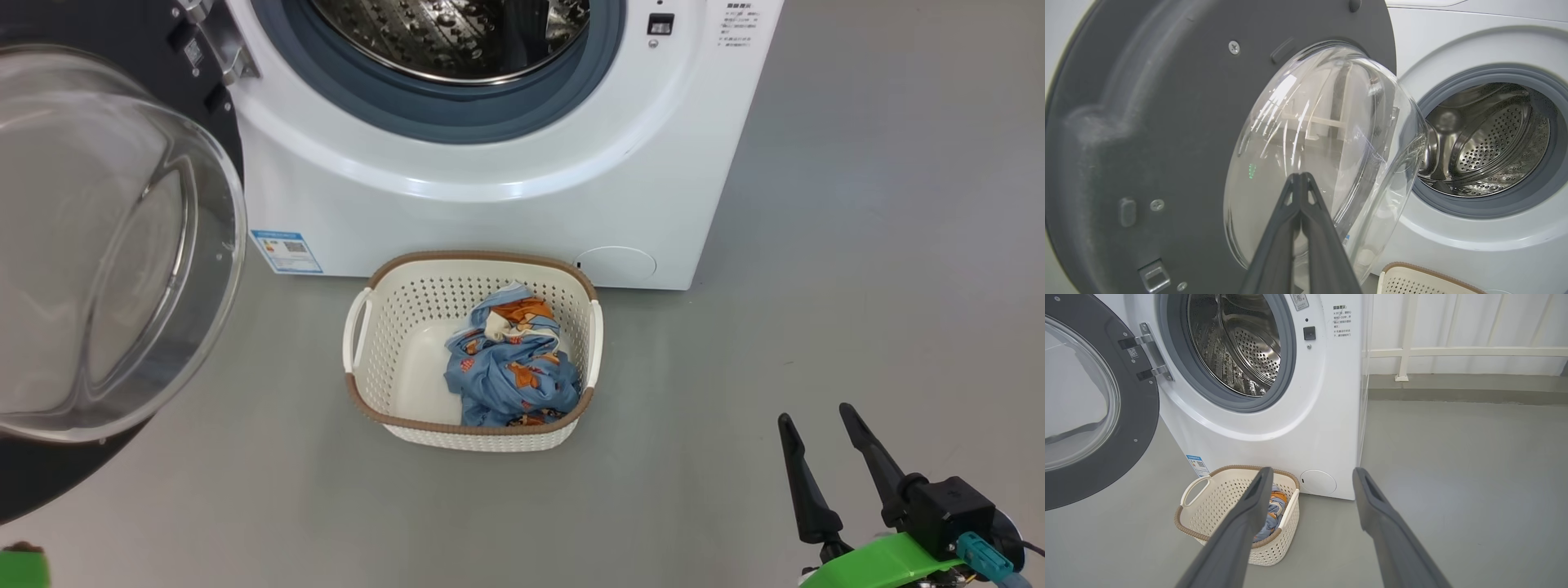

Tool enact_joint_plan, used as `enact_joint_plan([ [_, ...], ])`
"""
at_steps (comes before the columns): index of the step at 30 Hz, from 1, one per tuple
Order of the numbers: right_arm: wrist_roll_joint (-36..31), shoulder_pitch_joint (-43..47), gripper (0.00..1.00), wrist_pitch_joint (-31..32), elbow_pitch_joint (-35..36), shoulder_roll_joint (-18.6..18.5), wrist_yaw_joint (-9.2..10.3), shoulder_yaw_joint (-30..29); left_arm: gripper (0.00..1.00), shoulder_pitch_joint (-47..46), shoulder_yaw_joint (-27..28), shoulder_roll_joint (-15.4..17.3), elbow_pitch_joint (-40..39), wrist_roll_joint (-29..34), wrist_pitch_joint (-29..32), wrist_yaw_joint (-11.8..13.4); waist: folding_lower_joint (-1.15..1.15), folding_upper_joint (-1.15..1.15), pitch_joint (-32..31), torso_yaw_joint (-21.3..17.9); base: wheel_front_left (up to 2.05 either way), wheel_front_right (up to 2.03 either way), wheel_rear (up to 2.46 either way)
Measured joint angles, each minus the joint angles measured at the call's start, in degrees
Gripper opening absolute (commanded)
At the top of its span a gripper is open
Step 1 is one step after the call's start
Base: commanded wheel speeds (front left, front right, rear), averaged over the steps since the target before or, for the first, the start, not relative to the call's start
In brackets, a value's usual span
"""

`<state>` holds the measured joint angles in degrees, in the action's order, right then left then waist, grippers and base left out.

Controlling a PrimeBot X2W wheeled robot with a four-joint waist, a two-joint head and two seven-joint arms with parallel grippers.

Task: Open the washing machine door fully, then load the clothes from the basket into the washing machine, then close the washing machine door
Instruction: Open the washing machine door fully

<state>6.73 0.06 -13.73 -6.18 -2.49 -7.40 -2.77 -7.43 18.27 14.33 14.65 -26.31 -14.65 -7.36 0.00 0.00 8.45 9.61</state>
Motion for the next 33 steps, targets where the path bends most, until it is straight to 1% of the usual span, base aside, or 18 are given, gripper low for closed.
enact_joint_plan([
  [7, 0.5, 0.0, 1.0, -0.5, -0.3, 0.0, 0.0, 0.1, 0.0, 2.9, -2.5, -2.0, -5.5, 0.5, 0.0, 0.0, 0.0, 0.0, -0.9, -0.7, 0.0, 0.0, 0.0],
  [8, 0.5, 0.0, 1.0, -0.5, -0.3, 0.0, 0.0, 0.1, 0.11, 3.2, -2.8, -2.4, -6.3, 0.5, 0.0, 0.0, 0.0, 0.0, -1.0, -0.8, 0.0, 0.0, 0.0],
  [9, 0.5, 0.0, 1.0, -0.5, -0.3, 0.0, 0.0, 0.2, 0.36, 4.2, -3.6, -2.9, -7.5, 0.6, 0.0, 0.0, 0.0, 0.0, -1.2, -1.2, 0.0, 0.0, 0.0],
  [11, 0.5, 0.1, 1.0, -0.5, -0.3, 0.0, 0.0, 0.2, 0.61, 5.2, -4.4, -3.3, -8.5, 1.7, 0.0, 0.0, 0.0, 0.0, -1.5, -1.6, 0.0, 0.0, 0.0],
  [12, 0.5, 0.1, 1.0, -0.5, -0.3, 0.0, 0.0, 0.2, 0.78, 5.7, -4.9, -3.4, -9.0, 2.3, 0.0, 0.0, 0.0, 0.0, -1.6, -1.9, 0.0, 0.0, 0.0],
  [13, 0.5, 0.1, 1.0, -0.5, -0.3, 0.0, 0.0, 0.3, 1.0, 6.1, -5.4, -3.4, -9.5, 3.0, 0.0, 0.0, 0.0, 0.0, -1.8, -2.1, 0.0, 0.0, 0.0],
  [19, 0.5, 0.5, 1.0, -0.6, 1.1, 0.0, 0.0, 0.6, 1.0, 8.5, -9.4, -3.5, -12.0, 6.3, 0.0, 0.0, 0.0, 0.0, -2.8, -3.5, 0.0, 0.0, 0.0],
  [25, 0.5, 2.0, 1.0, -0.6, 2.6, 0.0, 0.0, 1.9, 1.0, 11.4, -13.0, -3.2, -12.6, 7.1, 0.0, 0.0, 0.0, 0.0, -4.0, -5.3, 0.0, 0.0, 0.0],
  [29, 0.5, 3.0, 1.0, -0.6, 3.6, 0.0, 0.0, 2.5, 1.0, 12.7, -14.6, -2.9, -12.8, 7.3, 0.0, 0.0, 0.0, 0.0, -4.8, -6.6, 0.0, 0.0, 0.0],
  [33, 0.5, 4.0, 1.0, -0.6, 4.3, 0.0, 0.0, 2.9, 1.0, 14.1, -14.9, -2.7, -13.0, 8.7, 0.0, 0.0, 0.0, 0.0, -5.7, -7.6, 0.0, 0.0, 0.0],
])
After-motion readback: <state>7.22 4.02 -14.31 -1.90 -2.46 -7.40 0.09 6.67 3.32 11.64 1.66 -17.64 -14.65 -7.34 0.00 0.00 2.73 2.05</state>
